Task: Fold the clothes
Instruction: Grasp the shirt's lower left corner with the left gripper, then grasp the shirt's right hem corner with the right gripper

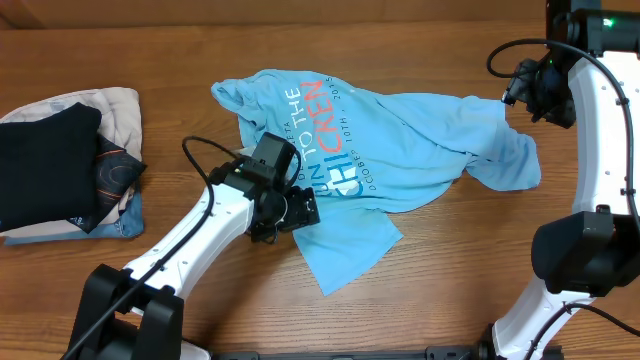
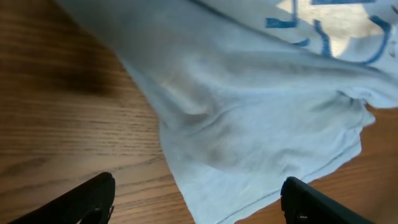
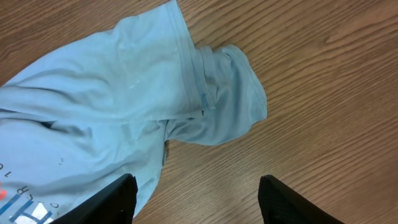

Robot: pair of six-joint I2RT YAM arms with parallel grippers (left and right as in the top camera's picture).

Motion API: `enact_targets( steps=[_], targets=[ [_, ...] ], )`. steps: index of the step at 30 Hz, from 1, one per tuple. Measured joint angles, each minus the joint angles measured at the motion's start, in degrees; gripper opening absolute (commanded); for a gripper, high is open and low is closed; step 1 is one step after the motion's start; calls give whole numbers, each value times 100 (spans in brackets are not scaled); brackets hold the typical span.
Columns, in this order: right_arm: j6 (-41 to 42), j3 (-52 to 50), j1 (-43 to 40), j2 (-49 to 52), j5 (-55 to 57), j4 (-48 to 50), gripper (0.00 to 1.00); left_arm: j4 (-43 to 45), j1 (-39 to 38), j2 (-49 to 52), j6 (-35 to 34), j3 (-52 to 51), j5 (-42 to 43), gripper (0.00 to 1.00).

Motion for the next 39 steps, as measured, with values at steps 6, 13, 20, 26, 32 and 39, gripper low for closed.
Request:
enact_targets(
  steps=[6, 13, 20, 26, 32, 39],
  targets=[
    [-2, 0, 0, 0, 9, -22, 66, 479, 0, 352, -302, -68, 74, 82],
    [-4, 0, 0, 0, 24, -59, 66, 667, 0, 815, -437, -74, 289, 61],
    [-4, 0, 0, 0, 24, -61, 66, 693, 0, 824, -457, -74, 363, 9],
    [-2, 0, 0, 0, 26, -72, 66, 800, 0, 824, -426, -74, 380, 4],
    [-4, 0, 2, 0, 26, -81, 66, 673, 0, 822, -201, -39, 350, 4],
    [-2, 0, 0, 0, -50, -407, 66, -575, 125, 433, 485, 887, -625, 4]
  ],
)
